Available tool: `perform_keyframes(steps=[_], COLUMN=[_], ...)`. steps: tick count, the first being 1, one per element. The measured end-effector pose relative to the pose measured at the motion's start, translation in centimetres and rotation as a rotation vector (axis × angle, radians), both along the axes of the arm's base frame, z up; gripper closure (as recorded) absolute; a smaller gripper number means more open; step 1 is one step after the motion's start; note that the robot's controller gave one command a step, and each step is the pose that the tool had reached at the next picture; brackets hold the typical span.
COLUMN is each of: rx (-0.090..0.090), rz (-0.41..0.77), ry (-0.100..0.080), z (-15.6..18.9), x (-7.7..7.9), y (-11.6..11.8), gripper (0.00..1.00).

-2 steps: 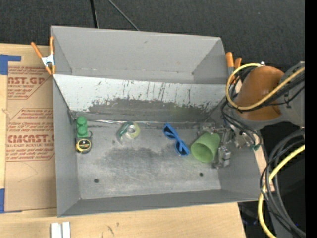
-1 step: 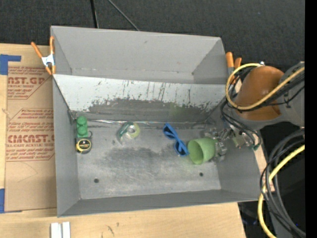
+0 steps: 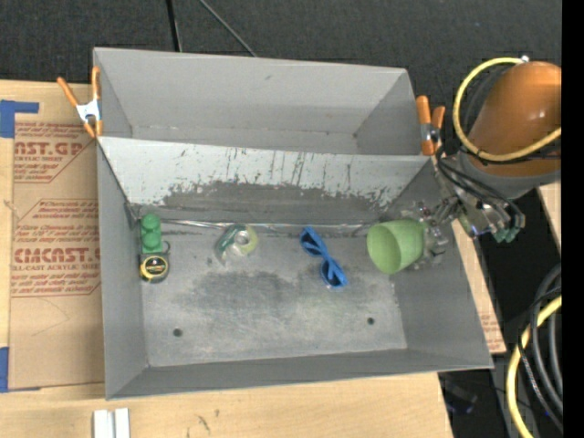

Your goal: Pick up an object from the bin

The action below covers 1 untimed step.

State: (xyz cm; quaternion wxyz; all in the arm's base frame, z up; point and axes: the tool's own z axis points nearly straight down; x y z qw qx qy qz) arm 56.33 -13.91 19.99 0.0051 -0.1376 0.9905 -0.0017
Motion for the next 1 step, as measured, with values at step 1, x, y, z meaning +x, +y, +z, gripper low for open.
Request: perform_keyframes(steps=[1], rx=[-0.001], rz=[0.324], ry=[0.004], z=[8.85], x=[-1.07], y=[-0.42], gripper=[1.00])
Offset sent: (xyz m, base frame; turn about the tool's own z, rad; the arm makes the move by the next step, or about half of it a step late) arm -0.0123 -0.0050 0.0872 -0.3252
